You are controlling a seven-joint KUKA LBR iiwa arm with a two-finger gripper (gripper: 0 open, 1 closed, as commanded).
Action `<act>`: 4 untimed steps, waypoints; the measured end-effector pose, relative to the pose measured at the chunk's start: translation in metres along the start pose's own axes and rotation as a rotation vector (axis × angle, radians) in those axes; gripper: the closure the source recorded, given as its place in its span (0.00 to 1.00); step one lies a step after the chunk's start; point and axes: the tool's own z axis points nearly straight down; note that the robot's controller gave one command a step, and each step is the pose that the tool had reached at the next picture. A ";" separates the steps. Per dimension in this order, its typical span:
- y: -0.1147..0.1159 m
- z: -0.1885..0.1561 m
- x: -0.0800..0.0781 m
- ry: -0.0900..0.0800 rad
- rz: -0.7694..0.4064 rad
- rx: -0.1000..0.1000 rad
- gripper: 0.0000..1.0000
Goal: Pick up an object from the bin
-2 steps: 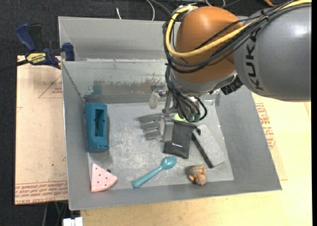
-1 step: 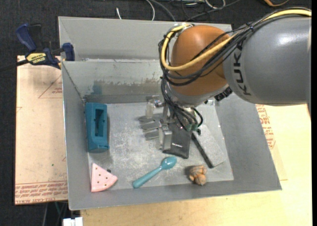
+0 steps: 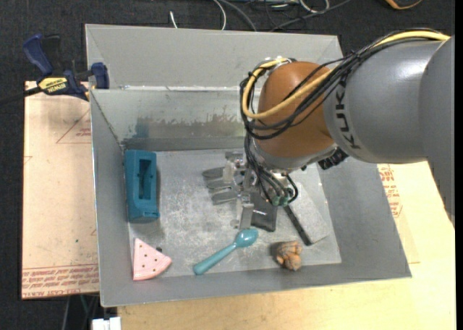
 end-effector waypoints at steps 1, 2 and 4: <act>-0.028 0.028 -0.023 0.001 0.105 0.001 0.00; -0.047 0.040 -0.008 0.002 -0.169 0.000 0.00; -0.072 0.076 -0.037 -0.001 -0.316 -0.001 0.00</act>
Offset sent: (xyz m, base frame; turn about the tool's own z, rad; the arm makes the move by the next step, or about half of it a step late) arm -0.0125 -0.0704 -0.0595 0.1208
